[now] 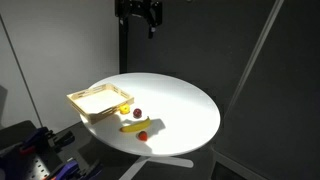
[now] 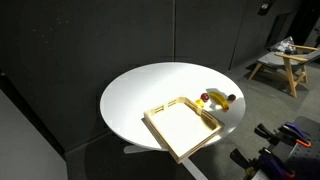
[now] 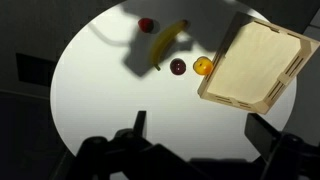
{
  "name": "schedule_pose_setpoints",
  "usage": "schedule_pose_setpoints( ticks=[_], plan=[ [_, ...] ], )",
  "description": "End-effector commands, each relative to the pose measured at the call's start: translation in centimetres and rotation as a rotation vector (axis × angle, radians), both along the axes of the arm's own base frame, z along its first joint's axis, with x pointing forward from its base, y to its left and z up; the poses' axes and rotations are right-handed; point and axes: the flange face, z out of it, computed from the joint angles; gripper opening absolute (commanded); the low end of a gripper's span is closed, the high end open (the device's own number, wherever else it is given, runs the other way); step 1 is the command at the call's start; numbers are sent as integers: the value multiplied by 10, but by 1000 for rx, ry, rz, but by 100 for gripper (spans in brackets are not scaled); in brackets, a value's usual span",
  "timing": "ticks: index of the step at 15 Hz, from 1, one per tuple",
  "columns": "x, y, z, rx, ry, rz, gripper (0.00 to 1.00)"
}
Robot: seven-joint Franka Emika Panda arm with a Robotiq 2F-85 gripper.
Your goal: Put the plum toy on the wooden tray
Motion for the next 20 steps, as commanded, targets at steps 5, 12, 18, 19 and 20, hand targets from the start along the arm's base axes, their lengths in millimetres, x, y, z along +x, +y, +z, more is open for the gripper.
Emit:
schedule_pose_setpoints(
  ticks=[5, 12, 18, 19, 20],
  plan=[
    [-1, 0, 4, 0, -6, 0, 100],
    [10, -1, 2, -20, 1, -22, 100],
    [41, 11, -9, -68, 10, -37, 100],
    [47, 15, -12, -72, 16, -37, 100],
    [54, 19, -15, -79, 21, -39, 100]
  ],
)
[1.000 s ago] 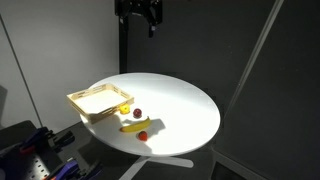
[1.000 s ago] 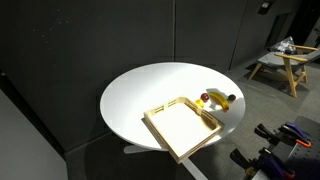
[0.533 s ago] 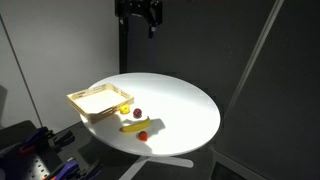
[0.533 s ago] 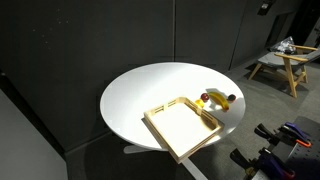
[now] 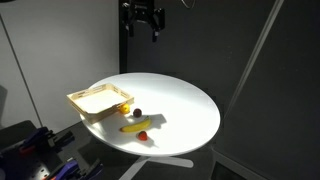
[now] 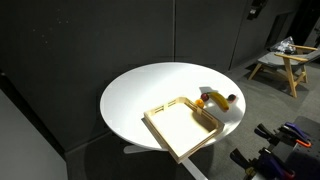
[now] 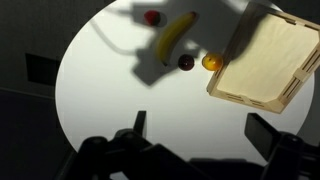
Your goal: Put the plum toy on the wooden tray
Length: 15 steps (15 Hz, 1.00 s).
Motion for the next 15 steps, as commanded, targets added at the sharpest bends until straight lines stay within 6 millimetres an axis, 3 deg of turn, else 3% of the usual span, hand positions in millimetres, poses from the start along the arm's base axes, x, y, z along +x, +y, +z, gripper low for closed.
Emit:
schedule_pose_setpoints(
  ticks=[1, 5, 9, 15],
  plan=[
    [29, 11, -6, -39, 26, -17, 100],
    [58, 26, -34, -50, 111, -29, 100],
    [80, 28, -69, -88, 162, -60, 100],
    [94, 25, -126, -128, 266, -52, 100]
  ],
)
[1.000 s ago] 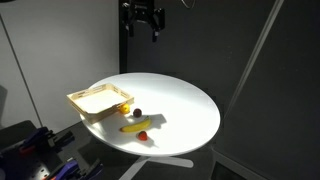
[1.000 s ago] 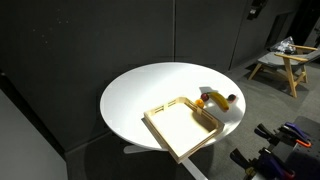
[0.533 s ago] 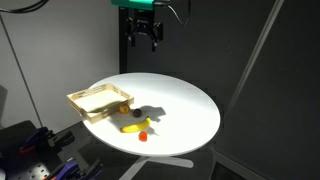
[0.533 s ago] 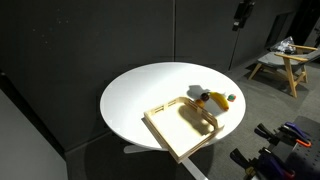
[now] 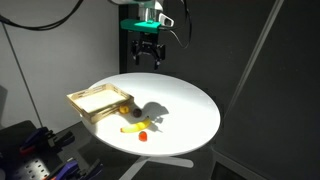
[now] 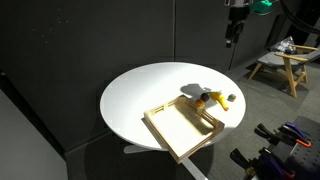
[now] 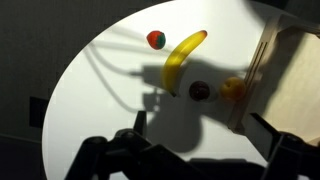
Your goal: Put the plum toy on the wooden tray
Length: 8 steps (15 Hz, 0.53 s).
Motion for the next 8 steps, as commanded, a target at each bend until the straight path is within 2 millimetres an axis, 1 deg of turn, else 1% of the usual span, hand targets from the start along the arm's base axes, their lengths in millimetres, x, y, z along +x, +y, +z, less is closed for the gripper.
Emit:
schedule_pose_setpoints(
  ticks=[1, 4, 8],
  plan=[
    [9, -1, -21, -24, 37, 5, 100],
    [10, 5, -40, -24, 30, 28, 100],
    [13, 18, -60, -43, -11, 60, 100]
  ],
)
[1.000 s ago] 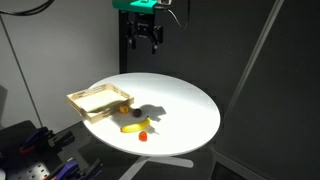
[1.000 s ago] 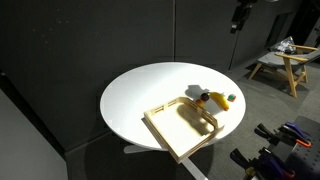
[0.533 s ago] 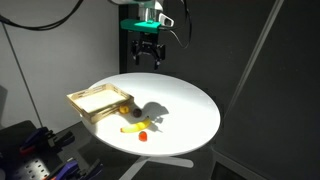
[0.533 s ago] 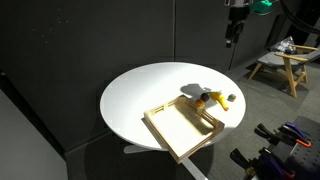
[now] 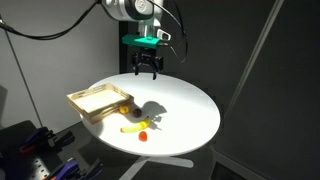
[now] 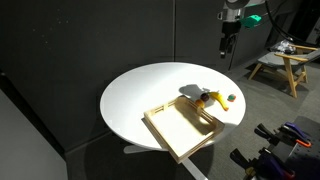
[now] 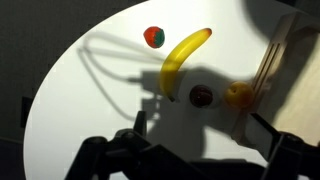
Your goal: Put the plum toy on the wooden tray
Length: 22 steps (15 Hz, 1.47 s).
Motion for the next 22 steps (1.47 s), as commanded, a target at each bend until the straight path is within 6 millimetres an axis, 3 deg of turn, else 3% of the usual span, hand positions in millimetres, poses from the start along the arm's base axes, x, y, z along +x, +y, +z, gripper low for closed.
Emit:
schedule_pose_setpoints(
  ticks=[1, 8, 18, 22],
  plan=[
    [-1, 9, -12, -37, -41, 36, 100],
    [-1, 17, -29, -22, -51, 53, 100],
    [-2, 18, -29, -21, -51, 54, 100],
    [3, 23, -44, -27, -45, 41, 100]
  ],
)
